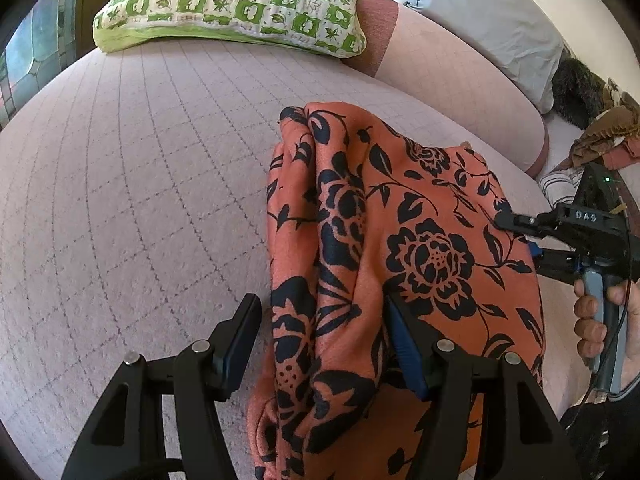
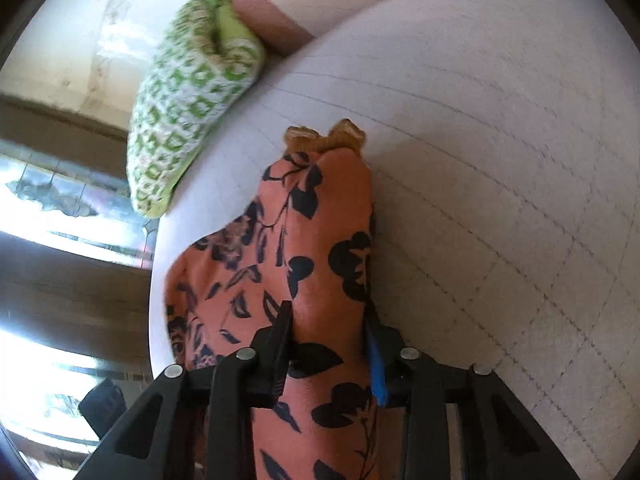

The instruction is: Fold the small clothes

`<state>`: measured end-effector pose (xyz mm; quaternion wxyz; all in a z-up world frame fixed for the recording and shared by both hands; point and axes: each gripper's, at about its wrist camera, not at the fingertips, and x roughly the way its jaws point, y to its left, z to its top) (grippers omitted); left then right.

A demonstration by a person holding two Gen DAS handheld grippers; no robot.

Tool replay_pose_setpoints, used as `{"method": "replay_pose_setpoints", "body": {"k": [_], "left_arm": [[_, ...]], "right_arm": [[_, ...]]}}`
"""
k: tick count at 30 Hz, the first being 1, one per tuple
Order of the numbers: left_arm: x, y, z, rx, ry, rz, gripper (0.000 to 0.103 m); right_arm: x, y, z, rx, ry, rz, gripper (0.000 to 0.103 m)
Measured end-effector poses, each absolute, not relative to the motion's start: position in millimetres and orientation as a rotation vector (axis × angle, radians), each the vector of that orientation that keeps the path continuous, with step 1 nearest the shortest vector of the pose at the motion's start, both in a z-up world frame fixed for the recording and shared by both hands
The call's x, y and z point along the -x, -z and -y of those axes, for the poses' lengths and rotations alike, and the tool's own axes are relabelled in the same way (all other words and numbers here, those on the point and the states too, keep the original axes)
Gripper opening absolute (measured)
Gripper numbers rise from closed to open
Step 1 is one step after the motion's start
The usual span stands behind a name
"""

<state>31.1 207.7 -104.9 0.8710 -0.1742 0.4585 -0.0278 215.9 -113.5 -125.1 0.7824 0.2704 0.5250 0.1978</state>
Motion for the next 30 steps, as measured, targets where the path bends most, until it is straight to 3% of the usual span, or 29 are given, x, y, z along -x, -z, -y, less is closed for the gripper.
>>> {"method": "replay_pose_setpoints", "body": {"k": [1,2,3,7,9,13,16,17,18,24,25,26,27,30], "left_arm": [[-31.1,104.9,-207.5,0.364,0.059,-0.958,0.065],[-30.7,104.6,-206.0,0.362,0.059,-0.957,0.065],[-30.8,104.3,-205.3,0.358,0.059,-0.956,0.065],[-32.0,105.0,-204.0,0.364,0.062,-0.958,0.065],[-32.2,105.8,-204.1,0.368,0.064,-0.957,0.065],[-30.7,105.1,-206.2,0.374,0.073,-0.952,0.065],[-22.2,95.6,-213.7,0.395,0.076,-0.924,0.065],[-15.5,88.8,-219.1,0.407,0.071,-0.900,0.065],[-11.3,84.5,-222.7,0.420,0.074,-0.889,0.065],[14.3,99.4,-239.4,0.611,0.174,-0.981,0.067],[15.7,104.2,-235.3,0.584,0.175,-1.009,0.065],[16.9,106.2,-230.8,0.525,0.165,-1.025,0.036],[17.0,107.9,-229.4,0.502,0.163,-1.043,0.023],[19.8,111.6,-239.7,0.587,0.205,-1.061,0.021]], "right_arm": [[-216.7,121.9,114.6,-0.582,-0.423,-1.134,0.052],[-218.6,119.5,118.5,-0.604,-0.412,-1.115,0.069],[-221.5,118.9,120.6,-0.620,-0.392,-1.096,0.073],[-244.0,123.3,125.0,-0.701,-0.395,-1.070,0.072],[-259.9,141.7,116.9,-0.697,-0.407,-1.148,0.025],[-255.1,145.4,119.1,-0.722,-0.361,-1.120,0.023],[-234.7,132.1,127.3,-0.718,-0.389,-1.077,0.041],[-224.9,126.0,132.1,-0.694,-0.367,-1.071,0.067],[-214.4,120.0,136.4,-0.672,-0.349,-1.060,0.076],[-127.5,113.2,129.5,-0.590,-0.447,-1.078,0.076],[-121.3,116.7,128.2,-0.590,-0.452,-1.087,0.076],[-115.8,119.7,125.0,-0.582,-0.461,-1.094,0.076],[-110.7,122.2,121.0,-0.542,-0.447,-1.101,0.076],[-102.1,126.1,121.5,-0.522,-0.425,-1.101,0.076]]}}
